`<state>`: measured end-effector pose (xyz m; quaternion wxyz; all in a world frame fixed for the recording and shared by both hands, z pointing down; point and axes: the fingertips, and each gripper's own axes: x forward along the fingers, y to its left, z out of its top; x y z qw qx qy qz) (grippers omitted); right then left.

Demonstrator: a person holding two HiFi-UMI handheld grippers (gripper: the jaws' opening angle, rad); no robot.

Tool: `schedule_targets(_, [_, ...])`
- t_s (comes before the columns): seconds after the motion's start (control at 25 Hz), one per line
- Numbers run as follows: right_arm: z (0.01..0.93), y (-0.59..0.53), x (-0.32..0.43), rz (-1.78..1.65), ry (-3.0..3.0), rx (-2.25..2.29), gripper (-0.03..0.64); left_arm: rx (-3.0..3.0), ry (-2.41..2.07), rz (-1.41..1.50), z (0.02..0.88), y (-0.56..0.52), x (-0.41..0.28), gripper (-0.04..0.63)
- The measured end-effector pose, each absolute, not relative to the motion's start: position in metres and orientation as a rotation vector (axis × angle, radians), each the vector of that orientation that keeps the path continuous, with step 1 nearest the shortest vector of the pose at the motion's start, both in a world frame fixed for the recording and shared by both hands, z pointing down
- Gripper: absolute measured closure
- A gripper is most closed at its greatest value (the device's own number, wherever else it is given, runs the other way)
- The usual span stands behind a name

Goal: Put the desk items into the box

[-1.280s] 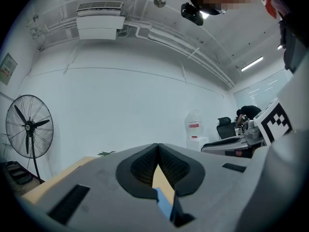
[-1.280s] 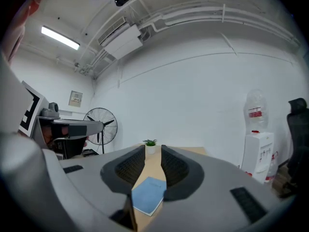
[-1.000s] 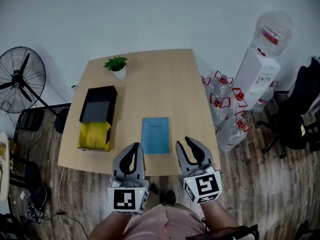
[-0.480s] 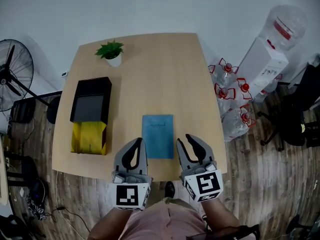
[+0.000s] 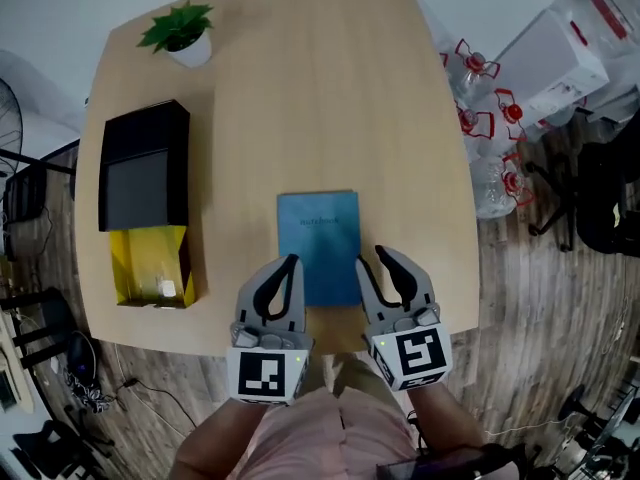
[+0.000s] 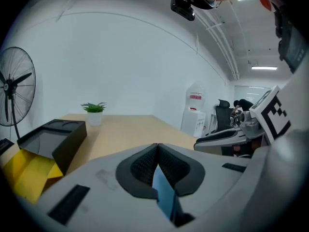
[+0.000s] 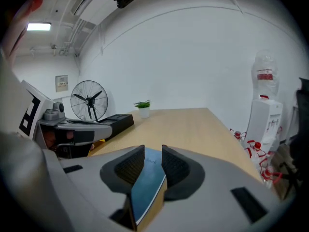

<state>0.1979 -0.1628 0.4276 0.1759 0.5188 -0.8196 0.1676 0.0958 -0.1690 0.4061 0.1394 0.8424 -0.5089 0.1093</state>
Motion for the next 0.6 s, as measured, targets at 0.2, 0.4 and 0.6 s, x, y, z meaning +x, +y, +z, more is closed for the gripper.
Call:
schedule_targets(0.2, [0.474, -0.164, 0.190, 0.578, -2.254, 1.429, 0.500, 2.347, -1.387, 0.411, 0.458, -0.169, 0.091, 0.583])
schedule_targets(0.4, [0.497, -0.166, 0.187, 0.631, -2.208, 1.419, 0.495, 2.309, -1.348, 0.470, 0.486, -0.171, 0.088, 0.583])
schedule_targets(0.6, [0.512, -0.166, 0.189, 0.662, -2.177, 1.414, 0.490, 2.289, -1.322, 0.546, 0.505, -0.169, 0.088, 0.583])
